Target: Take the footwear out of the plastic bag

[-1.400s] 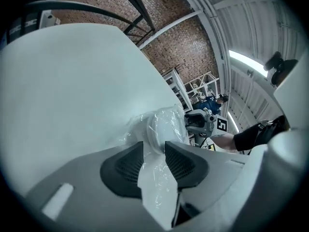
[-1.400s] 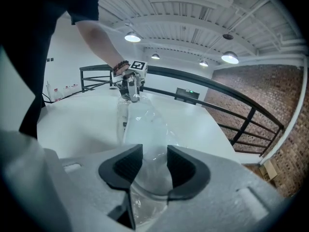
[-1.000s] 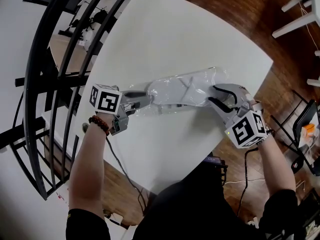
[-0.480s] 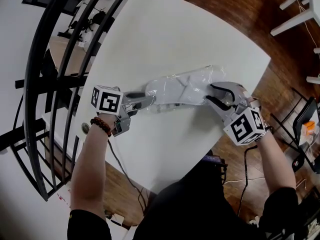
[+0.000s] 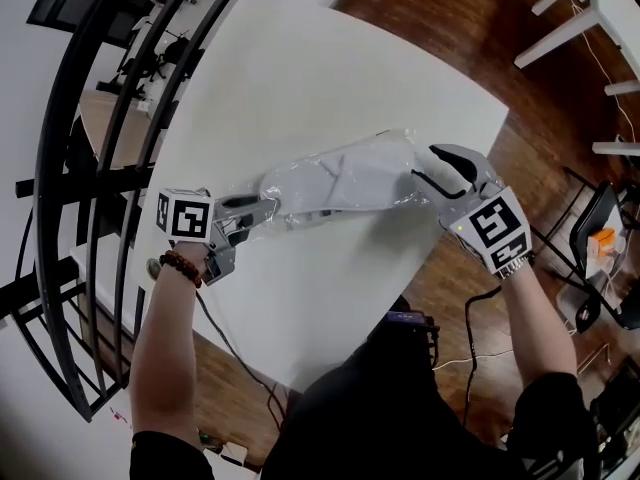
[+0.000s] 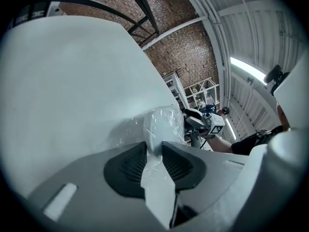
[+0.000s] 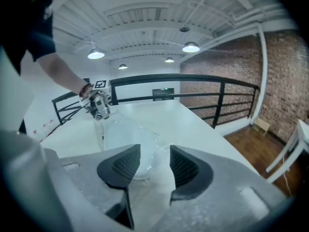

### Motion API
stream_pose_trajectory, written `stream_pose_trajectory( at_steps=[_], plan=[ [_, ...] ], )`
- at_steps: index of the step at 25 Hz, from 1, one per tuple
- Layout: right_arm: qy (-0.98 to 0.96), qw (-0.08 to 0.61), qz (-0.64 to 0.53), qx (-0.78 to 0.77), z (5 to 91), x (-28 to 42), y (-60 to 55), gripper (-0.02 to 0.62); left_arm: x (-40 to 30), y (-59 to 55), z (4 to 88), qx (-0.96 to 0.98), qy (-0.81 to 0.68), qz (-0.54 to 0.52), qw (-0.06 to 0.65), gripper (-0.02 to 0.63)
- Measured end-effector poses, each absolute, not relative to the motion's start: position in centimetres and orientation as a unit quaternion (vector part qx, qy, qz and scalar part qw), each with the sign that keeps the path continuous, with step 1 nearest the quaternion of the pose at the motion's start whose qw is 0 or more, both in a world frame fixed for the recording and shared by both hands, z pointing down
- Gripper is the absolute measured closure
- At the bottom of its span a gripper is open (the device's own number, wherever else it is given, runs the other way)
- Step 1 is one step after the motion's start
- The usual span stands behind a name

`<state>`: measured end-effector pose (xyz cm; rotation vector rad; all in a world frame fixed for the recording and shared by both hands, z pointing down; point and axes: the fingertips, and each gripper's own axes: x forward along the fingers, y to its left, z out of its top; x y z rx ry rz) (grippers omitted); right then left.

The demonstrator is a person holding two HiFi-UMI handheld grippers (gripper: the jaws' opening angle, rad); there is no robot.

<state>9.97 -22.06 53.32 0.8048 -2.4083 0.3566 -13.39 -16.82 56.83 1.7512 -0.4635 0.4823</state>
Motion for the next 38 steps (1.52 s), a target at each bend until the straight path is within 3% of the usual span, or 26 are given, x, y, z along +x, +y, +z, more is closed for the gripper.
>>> stream_pose_trajectory(
  at_steps=[8, 16, 38],
  plan=[
    [-0.853, 0.262, 0.341, 0.295, 56.1, 10.8, -21.7, 0.426, -13.4, -16.3, 56.6, 0.756, -0.217, 0.197, 0.585, 0.495],
    [-0.850, 0.256, 0.358, 0.290, 55.7, 10.5, -21.1, 0.595, -13.8, -16.3, 55.9, 0.762, -0.239, 0.185, 0.573, 0.499],
    [-0.821, 0.268, 0.319, 0.389, 54.4, 14.2, -22.3, 0.601, -18.9, -14.2, 54.3, 0.736, -0.311, 0.124, 0.588, 0.512]
  ],
)
